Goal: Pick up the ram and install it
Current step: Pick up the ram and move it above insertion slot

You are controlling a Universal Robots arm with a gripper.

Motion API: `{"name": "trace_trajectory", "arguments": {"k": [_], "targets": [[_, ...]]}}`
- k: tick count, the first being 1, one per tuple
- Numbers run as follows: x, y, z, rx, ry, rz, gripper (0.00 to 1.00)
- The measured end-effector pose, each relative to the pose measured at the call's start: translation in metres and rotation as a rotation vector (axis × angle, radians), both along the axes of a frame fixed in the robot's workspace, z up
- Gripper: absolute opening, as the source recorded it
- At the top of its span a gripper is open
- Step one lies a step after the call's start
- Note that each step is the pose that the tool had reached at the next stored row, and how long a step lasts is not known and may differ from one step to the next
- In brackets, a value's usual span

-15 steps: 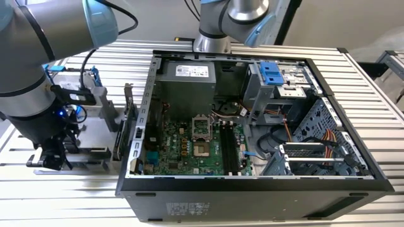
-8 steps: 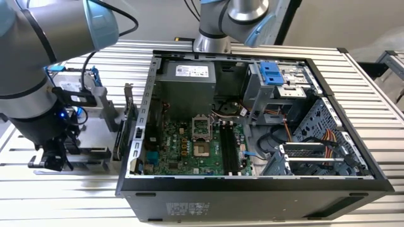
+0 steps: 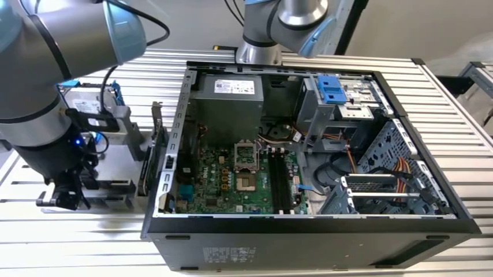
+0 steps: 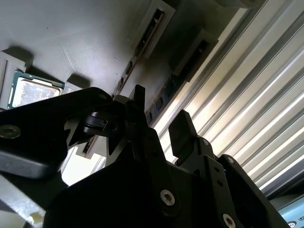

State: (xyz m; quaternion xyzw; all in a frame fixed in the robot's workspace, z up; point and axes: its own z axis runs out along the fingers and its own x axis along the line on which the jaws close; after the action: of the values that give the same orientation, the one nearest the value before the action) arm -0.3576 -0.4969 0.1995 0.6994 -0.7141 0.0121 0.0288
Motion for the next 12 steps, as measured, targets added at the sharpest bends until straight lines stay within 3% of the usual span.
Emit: {"name": "trace_trajectory", "arguments": {"k": [12], "targets": [[0.0002,0.0,-0.0054,0.0,0.0001,0.0,1.0]]}}
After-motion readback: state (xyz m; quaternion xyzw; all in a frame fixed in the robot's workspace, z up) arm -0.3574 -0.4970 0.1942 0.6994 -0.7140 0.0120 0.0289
